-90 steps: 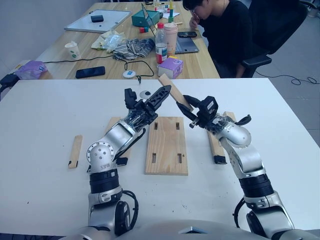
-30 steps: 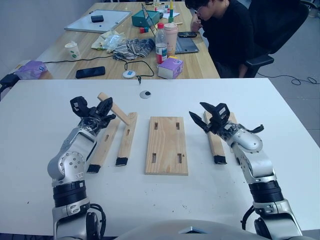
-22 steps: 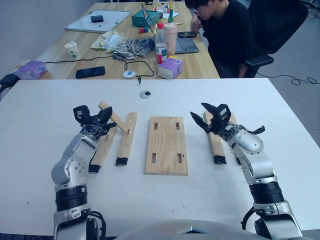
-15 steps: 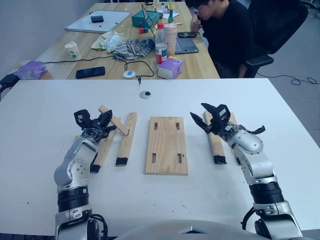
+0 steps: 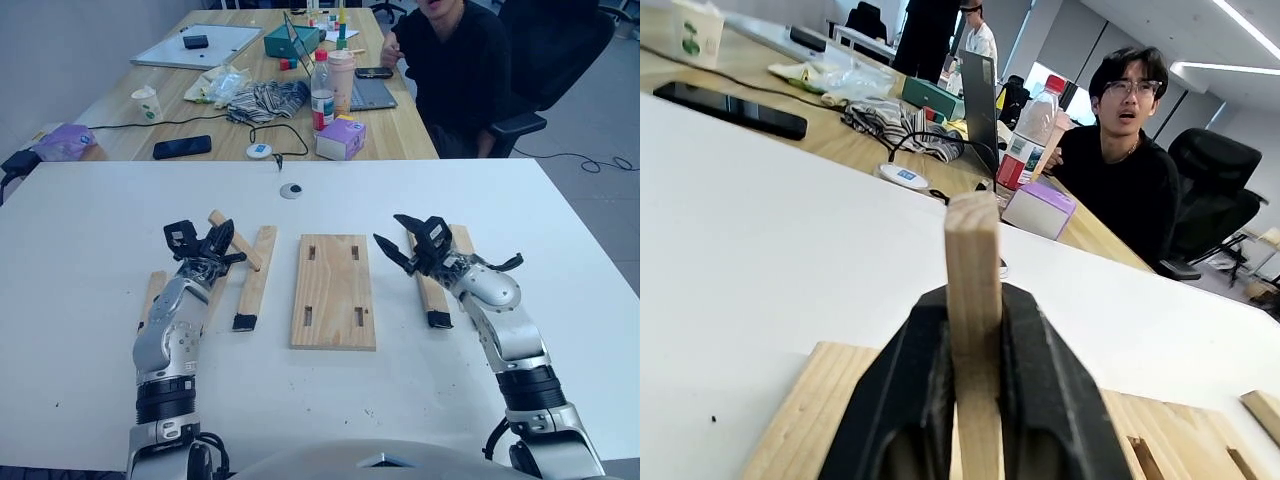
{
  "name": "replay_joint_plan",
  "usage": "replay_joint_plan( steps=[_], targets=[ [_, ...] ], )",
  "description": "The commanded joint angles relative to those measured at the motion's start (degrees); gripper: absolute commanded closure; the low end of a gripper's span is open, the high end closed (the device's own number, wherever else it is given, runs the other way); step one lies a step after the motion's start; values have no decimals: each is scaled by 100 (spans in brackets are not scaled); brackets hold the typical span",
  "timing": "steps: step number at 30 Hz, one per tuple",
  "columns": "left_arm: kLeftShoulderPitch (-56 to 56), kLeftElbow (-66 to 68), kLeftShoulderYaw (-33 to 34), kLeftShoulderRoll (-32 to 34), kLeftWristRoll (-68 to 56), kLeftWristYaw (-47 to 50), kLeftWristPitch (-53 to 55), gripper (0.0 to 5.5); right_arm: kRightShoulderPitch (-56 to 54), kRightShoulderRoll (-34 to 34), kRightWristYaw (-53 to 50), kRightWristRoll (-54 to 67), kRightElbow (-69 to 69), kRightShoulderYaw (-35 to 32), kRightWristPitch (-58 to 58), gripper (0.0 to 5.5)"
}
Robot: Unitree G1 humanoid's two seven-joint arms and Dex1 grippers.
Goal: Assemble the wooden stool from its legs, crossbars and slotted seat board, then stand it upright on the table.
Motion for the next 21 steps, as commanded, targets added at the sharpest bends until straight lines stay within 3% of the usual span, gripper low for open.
replay_joint_plan(
  steps=[1,13,21],
  targets=[
    [506,189,-112,53,624,282,-143,513,-9,-123,46,-77,44,39,-59,271],
    [852,281,-408,-116,1198,229,-830,513,-69,-97,112,-178,145,102,-146,271],
    [1000,1109,-889,152,1460,-210,-408,513,-111,-73,73,-192,226,128,-226,271]
  ],
)
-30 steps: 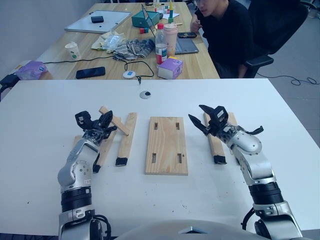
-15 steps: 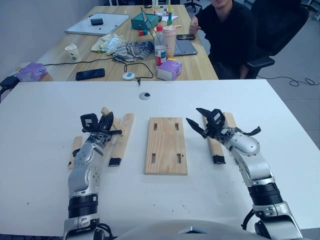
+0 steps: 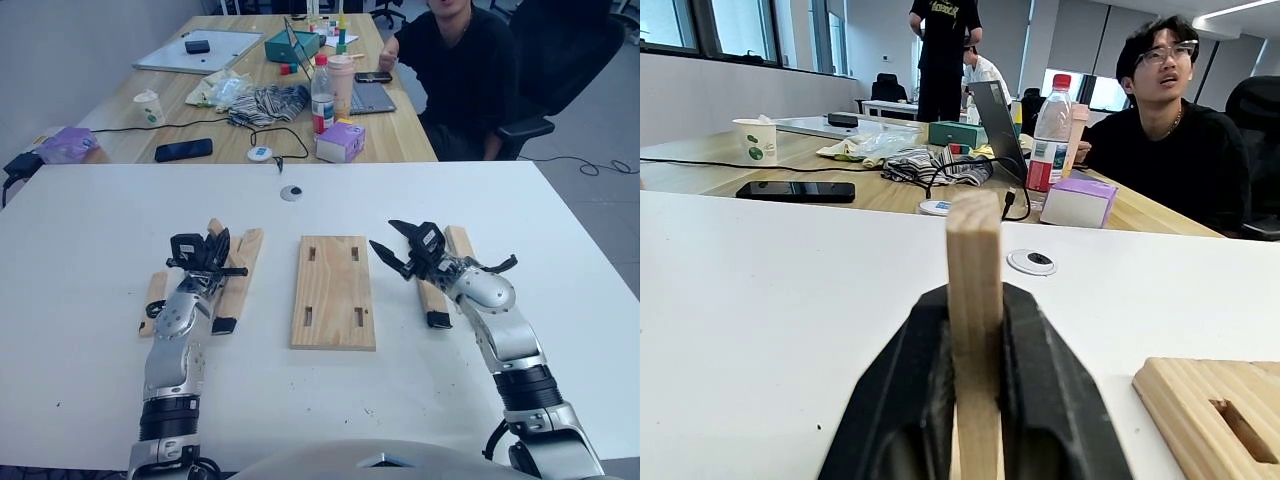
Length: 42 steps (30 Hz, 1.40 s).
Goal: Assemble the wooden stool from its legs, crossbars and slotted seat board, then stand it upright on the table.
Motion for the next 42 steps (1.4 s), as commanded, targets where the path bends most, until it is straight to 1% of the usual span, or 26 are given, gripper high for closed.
replay_joint_plan(
  steps=[1,4,8,11,14,19,23,30,34,38,42],
  targets=[
    [567,1016,-462,116,332,-356,671,513,-104,-84,-2,-64,33,2,-73,271],
    [694,1394,-696,316,446,-733,564,513,-100,-85,3,-71,44,21,-82,271],
    [721,1960,-813,413,487,-1024,163,513,-131,-75,-5,-85,105,27,-121,271],
    [695,2301,-794,348,343,-1263,-133,513,-198,-78,-4,-78,161,9,-132,271],
    [562,2302,-740,287,156,-1420,-231,513,-211,-114,12,-106,185,15,-163,271],
    [47,2416,-661,498,-8,-1719,-218,513,-236,-126,34,-206,269,101,-261,271],
    [-219,2576,-736,399,77,-1749,-274,513,-407,-70,42,-91,350,28,-279,271],
    [-736,2883,-1106,125,159,-1871,-332,513,-482,-86,77,-106,430,55,-306,271],
    [-746,3109,-1328,149,469,-1627,-423,513,-446,-63,67,-119,413,63,-304,271],
    [-603,3314,-1544,235,777,-1590,-647,513,-387,-42,32,-137,463,68,-327,271],
    [-363,3319,-1565,213,730,-1638,-689,513,-333,-22,19,-138,395,93,-299,271]
  ],
)
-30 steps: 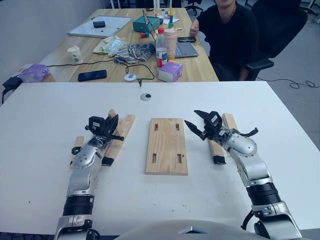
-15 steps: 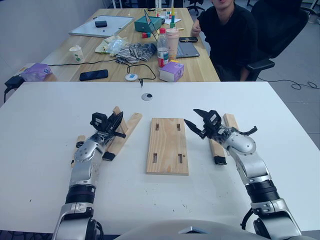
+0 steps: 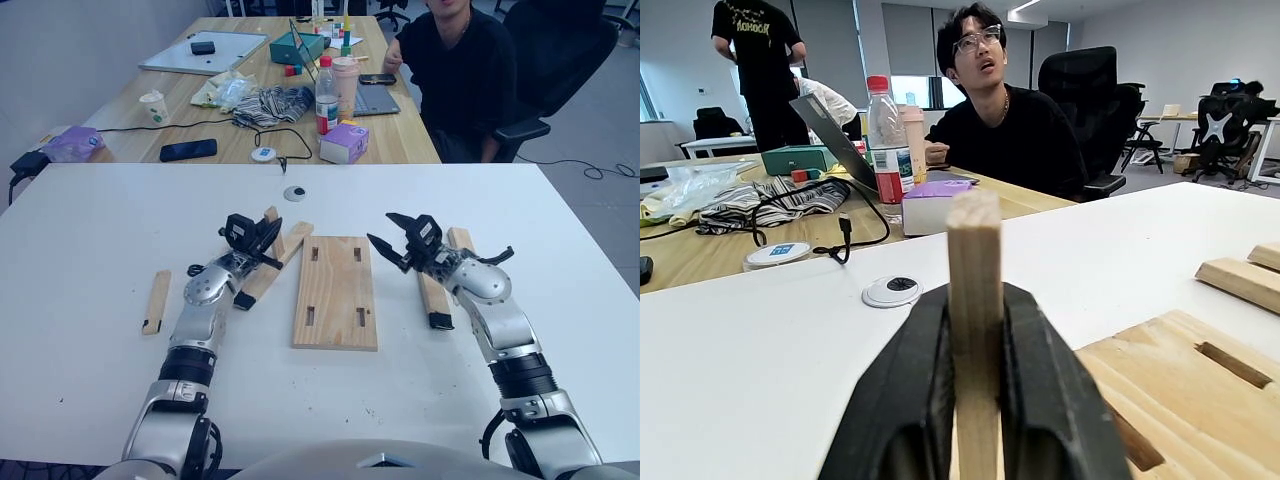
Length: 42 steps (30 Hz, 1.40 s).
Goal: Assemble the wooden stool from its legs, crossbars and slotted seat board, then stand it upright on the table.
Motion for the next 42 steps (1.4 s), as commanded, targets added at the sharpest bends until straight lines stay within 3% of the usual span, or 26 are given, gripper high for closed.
replay_joint_plan(
  steps=[1,15,16,24,32,42],
  targets=[
    [1127,962,-462,-87,504,-74,831,513,39,-38,-26,-91,-52,61,-43,271],
    [1454,72,-451,144,454,5,732,513,166,-144,-43,-144,-41,57,-130,271],
    [1486,13,-443,165,428,2,769,477,148,-152,-46,-148,-18,47,-138,271],
    [1600,-492,-297,324,323,-102,1161,360,234,-161,-141,-177,-77,-36,-151,271],
    [2229,-2237,-270,959,248,-360,2257,257,376,-198,-162,-158,-227,-29,-95,271],
    [2196,-3440,-70,1858,247,-493,4033,257,519,-205,-237,-146,-384,-18,-32,271]
  ],
)
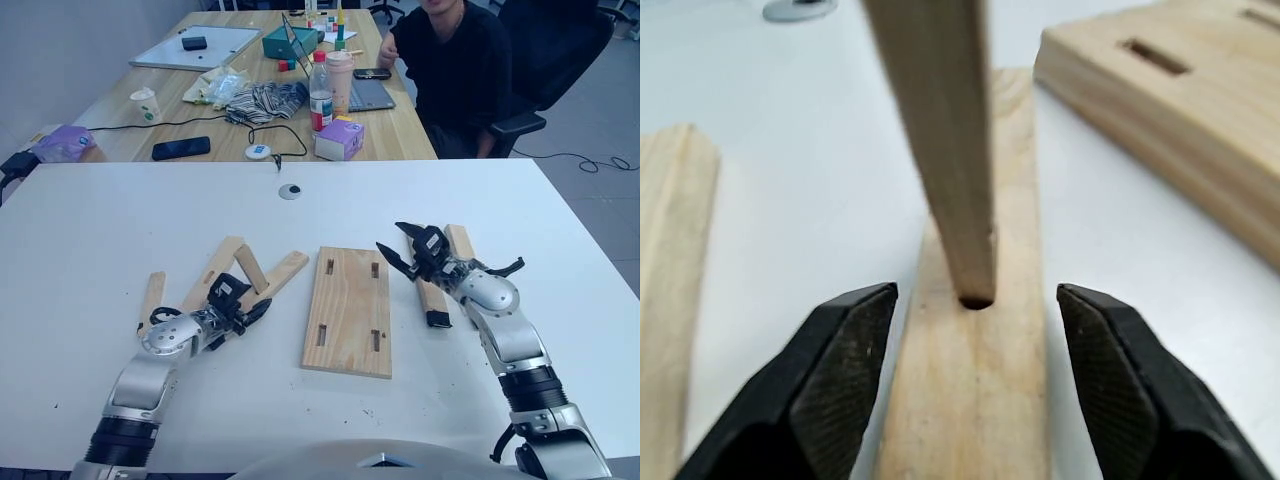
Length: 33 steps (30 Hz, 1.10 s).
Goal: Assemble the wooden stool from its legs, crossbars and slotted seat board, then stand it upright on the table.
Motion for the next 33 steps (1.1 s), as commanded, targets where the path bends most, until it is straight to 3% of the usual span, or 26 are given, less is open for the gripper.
replay_joint_plan(
  steps=[1,6,12,19,22,27,33],
  targets=[
    [103,-290,-30,266,58,-107,542,257,71,-1,-45,-15,-125,1,69,271],
    [252,-420,-179,352,72,-286,727,257,108,19,-79,-19,-165,29,93,271],
    [303,-287,-128,185,15,-273,465,344,106,3,-70,-9,-199,43,119,271],
    [272,-29,-31,-52,67,-171,-176,349,49,28,-43,43,-183,32,109,271],
    [-133,-368,127,-307,-426,-270,67,349,-155,235,25,785,-327,-330,624,271],
    [-1303,-586,539,-620,-1857,-608,1199,349,-643,248,1238,3718,-479,-1037,2944,271],
    [-2324,-406,763,-635,-3096,-960,2339,349,-1136,70,2085,5180,-150,-1289,4542,252]
  ],
)
